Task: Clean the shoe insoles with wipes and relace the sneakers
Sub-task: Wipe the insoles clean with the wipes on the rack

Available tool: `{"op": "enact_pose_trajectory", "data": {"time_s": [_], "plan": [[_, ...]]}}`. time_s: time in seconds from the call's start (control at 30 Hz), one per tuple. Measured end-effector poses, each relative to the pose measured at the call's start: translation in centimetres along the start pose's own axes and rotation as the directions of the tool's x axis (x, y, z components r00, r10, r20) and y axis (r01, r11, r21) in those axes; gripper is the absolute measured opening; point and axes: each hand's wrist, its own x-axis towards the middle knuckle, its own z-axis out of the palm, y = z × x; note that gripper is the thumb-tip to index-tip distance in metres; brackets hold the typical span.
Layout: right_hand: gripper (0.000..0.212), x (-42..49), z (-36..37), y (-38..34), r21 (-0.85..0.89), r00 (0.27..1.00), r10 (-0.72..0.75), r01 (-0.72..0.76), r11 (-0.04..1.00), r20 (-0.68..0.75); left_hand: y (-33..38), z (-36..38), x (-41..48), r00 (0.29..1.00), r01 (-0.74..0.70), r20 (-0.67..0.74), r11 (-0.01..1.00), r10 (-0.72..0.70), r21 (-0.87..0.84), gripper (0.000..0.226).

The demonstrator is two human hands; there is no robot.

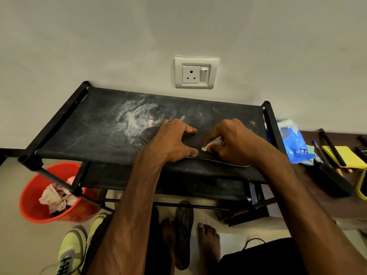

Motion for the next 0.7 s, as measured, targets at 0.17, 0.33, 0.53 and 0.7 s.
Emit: {"op": "enact_pose_trajectory", "data": {"time_s": [0.17,0.33,0.53,0.7], "plan": [[0.02,-1.0,-0.7,-0.7,-0.014,0.995,-0.051,0.052,0.999,0.083,-0.1,0.0,0.0,1.0,0.011,-0.012,0.999,-0.012,-0.036,0.069],[0.02,-0.9,-0.9,-0.7,0.008,0.995,-0.029,0.028,1.0,0.096,-0.1,0.0,-0.2,1.0,0.006,-0.014,0.999,-0.006,-0.043,0.069],[0.025,1.6,0.8,0.2,0.027,0.987,0.016,-0.012,1.0,-0.158,0.6,-0.5,-0.5,1.0,-0.002,0.022,1.0,0.002,0.006,0.068],[0.02,3.2,1.7,0.8,0.009,0.965,0.046,-0.046,0.999,-0.26,0.3,-0.3,-0.4,1.0,0.005,0.015,1.0,-0.005,-0.011,0.069]]}}
